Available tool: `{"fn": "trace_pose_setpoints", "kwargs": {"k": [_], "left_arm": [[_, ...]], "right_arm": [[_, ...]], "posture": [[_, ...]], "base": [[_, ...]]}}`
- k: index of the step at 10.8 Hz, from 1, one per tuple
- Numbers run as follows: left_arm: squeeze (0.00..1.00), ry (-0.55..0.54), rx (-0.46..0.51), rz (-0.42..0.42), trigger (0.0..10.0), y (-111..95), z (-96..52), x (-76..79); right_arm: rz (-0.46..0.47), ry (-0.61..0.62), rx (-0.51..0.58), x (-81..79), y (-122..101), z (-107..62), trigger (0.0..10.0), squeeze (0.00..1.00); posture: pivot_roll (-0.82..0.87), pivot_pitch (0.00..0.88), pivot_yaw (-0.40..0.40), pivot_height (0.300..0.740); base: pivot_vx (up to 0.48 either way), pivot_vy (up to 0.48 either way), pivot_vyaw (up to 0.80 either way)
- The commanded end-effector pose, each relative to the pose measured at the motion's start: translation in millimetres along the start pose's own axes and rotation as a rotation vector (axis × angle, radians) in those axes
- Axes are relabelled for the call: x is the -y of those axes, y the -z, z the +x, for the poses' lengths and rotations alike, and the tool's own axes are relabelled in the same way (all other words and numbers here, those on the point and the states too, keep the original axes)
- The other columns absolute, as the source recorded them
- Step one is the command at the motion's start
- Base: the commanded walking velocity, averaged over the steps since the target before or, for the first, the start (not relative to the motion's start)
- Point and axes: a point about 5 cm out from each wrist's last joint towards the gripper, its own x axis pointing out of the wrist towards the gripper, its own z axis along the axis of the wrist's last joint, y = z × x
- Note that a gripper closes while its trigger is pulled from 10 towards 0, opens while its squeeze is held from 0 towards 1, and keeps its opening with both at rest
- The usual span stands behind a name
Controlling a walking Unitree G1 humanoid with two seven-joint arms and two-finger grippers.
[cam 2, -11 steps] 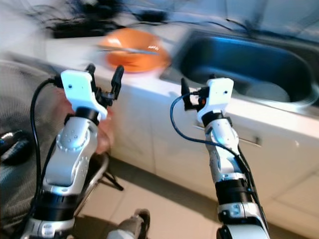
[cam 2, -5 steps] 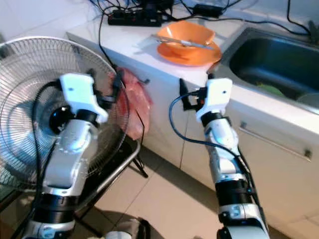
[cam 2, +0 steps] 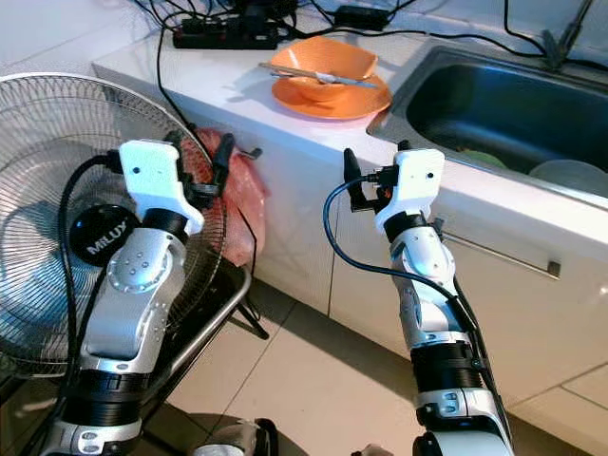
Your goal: Kitchen organization
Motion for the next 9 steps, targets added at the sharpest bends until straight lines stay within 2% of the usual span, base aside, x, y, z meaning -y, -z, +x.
{"fn": "trace_pose_setpoints", "kwargs": {"k": [1,2,5,9], "left_arm": [[0.00,-0.021,-0.015,0.019,10.0,1.9,0.3,-3.5],[0.00,-0.031,-0.024,0.026,10.0,2.9,0.3,-4.5],[0.00,-0.038,-0.029,0.028,10.0,3.6,0.4,-4.3],[0.00,-0.035,-0.030,0.028,10.0,3.7,0.3,-1.8]], "right_arm": [[-0.007,0.002,-0.012,-0.3,0.0,0.8,10.0,0.00],[-0.011,-0.001,-0.015,-1.2,0.8,0.6,10.0,0.00],[-0.019,-0.007,-0.016,-1.2,0.9,0.5,10.0,0.00],[-0.014,-0.009,-0.015,-1.7,0.2,0.4,10.0,0.00]], "posture": [[0.07,0.127,0.031,0.740],[0.07,0.127,0.031,0.740],[0.07,0.127,0.030,0.740],[0.06,0.113,0.031,0.740]], "base": [[0.000,0.000,0.00],[0.000,0.000,0.00],[0.000,-0.250,0.60],[0.000,-0.267,0.00]]}}
